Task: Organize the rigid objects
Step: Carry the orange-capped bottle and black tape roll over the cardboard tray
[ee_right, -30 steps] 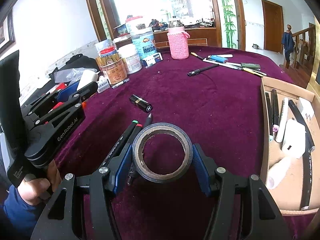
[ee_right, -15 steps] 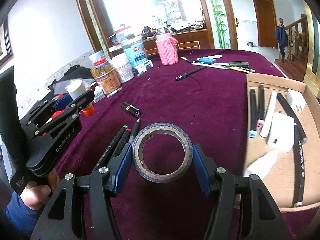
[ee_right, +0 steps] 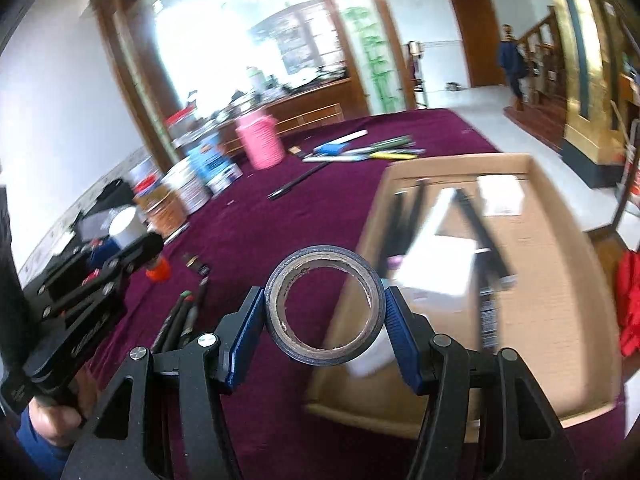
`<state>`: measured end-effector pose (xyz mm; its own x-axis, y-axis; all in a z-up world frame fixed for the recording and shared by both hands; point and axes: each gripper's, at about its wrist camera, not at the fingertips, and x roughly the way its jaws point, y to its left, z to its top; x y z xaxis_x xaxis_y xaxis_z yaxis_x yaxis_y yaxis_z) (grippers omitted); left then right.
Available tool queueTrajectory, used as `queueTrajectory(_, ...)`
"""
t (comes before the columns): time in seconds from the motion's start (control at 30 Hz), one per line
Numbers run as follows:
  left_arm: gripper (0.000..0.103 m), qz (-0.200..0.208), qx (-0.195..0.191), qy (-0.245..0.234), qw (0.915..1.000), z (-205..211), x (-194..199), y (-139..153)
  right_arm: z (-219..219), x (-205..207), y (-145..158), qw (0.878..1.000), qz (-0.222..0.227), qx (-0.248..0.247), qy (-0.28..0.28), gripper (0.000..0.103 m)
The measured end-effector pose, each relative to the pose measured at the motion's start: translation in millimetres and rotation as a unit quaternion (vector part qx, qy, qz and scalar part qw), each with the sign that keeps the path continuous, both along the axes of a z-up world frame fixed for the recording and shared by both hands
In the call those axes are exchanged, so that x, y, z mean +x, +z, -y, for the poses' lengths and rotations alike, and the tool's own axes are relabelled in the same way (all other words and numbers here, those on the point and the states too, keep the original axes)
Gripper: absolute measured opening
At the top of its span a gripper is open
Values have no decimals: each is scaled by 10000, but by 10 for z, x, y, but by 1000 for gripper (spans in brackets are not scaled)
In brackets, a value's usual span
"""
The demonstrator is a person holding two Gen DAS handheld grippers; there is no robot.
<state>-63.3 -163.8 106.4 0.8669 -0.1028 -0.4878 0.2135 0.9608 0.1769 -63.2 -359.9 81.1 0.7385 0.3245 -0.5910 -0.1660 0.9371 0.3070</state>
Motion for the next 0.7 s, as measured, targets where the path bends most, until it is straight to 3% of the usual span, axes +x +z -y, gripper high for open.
queueTrajectory(0.23,25,-673,-366,-768,9941,667,73,-25,631,164,82,9977,-345,-195,-556,54)
queueTrajectory(0.43,24,-1441,-558,-1454,9772,1229,82,-215,916,276,-17,9944,-703,-388,-680,54)
queueTrajectory(0.7,24,-1948,-460,-1711,9647,1559,94,-462,1014,261,-200,9934,-937,-469,-477,54)
